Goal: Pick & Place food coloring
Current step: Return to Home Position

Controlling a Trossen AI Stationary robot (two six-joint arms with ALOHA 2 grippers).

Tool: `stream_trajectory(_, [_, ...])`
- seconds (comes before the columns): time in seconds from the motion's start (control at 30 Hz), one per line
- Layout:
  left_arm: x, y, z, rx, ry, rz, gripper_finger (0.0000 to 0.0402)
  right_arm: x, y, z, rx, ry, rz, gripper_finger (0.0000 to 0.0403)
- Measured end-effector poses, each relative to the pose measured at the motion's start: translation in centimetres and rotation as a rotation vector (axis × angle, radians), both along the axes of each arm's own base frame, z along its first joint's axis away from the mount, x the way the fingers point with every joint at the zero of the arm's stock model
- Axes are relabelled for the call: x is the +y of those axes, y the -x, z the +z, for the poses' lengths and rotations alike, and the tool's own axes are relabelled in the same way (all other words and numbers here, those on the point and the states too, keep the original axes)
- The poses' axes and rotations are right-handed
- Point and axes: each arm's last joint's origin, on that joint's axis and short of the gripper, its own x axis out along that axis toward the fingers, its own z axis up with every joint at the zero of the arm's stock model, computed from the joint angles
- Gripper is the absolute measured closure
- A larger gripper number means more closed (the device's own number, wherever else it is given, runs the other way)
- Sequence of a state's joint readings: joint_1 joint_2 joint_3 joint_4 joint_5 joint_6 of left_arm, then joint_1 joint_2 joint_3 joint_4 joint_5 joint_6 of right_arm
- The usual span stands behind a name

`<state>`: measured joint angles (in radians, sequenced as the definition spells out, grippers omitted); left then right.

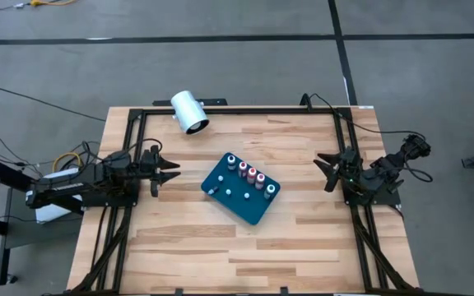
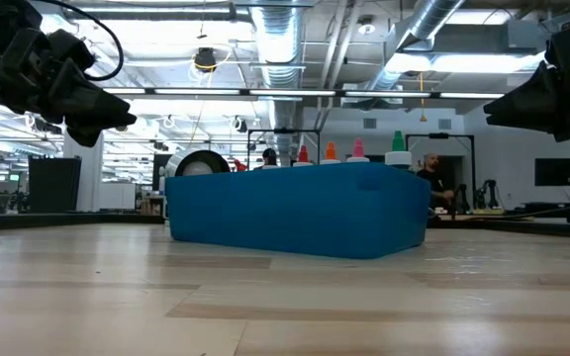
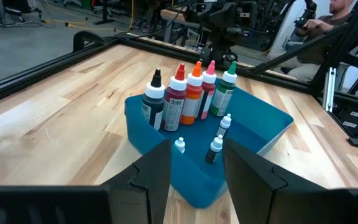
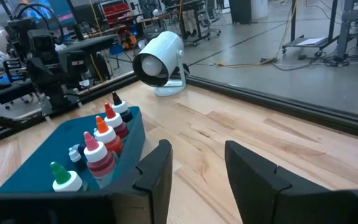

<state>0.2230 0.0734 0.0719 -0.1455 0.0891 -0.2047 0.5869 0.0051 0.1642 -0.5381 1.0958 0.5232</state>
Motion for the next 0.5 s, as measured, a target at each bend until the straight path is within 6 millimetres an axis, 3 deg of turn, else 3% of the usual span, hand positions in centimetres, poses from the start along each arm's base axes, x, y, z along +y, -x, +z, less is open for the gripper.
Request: stream_trajectory(0.5, [0.00,0.00,-0.03,0.002,0.001,0.000,0.0267,0.00,0.00,-0.01,0.000,0.000,0.000,0.0269])
